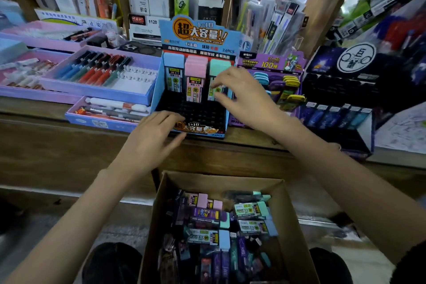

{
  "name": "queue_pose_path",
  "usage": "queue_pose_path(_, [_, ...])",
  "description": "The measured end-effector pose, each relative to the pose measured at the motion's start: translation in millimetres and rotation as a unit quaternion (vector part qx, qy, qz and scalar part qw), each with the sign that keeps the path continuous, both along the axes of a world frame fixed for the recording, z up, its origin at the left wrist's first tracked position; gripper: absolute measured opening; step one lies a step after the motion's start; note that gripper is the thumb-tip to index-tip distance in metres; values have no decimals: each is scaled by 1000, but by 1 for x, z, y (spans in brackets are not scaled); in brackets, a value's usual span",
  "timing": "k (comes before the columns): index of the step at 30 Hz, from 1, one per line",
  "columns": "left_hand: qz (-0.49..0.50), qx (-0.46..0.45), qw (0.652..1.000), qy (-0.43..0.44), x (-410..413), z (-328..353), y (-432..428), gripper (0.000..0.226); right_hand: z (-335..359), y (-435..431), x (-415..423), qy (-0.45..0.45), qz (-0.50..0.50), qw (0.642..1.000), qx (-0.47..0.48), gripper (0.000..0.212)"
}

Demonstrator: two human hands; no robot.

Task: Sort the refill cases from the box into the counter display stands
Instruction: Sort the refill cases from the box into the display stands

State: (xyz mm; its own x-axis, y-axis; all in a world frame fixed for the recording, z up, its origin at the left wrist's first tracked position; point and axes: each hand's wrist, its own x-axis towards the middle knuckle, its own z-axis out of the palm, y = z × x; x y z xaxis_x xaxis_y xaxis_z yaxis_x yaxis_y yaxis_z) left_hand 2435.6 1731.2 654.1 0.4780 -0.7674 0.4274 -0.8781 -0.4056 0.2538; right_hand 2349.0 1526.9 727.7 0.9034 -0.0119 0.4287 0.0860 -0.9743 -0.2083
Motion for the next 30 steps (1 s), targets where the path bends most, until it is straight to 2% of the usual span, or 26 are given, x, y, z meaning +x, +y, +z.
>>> queue_pose_path(6, [21,-43,998,-27,-52,-41,4,23,-65,-1,-92,111,4,992,64,20])
queue_pose_path(11, [-50,62,991,112,-99,-111,-3,18,-152,-14,-137,225,-67,958,163,19])
queue_pose_path(15, [-35,111,966,230,-106,-163,-10,30,-218,-20,-153,299,-125,915,240,16])
queue_pose_path(18, [-9,153,950,272,-99,-194,-12,33,-259,-20,-158,357,-171,875,279,12])
queue_pose_path(22, [-34,246,934,258,-93,-230,-12,54,-298,-5,-161,379,-221,851,288,20])
queue_pose_path(26, [-64,377,902,200,-101,-250,-8,73,-318,11,-164,380,-220,876,199,45])
queue_pose_path(28, [-52,376,904,197,-107,-246,-7,88,-322,18,-168,391,-207,882,163,56])
queue_pose_path(30, [-72,365,911,175,-112,-235,-7,90,-324,25,-174,395,-194,885,154,59])
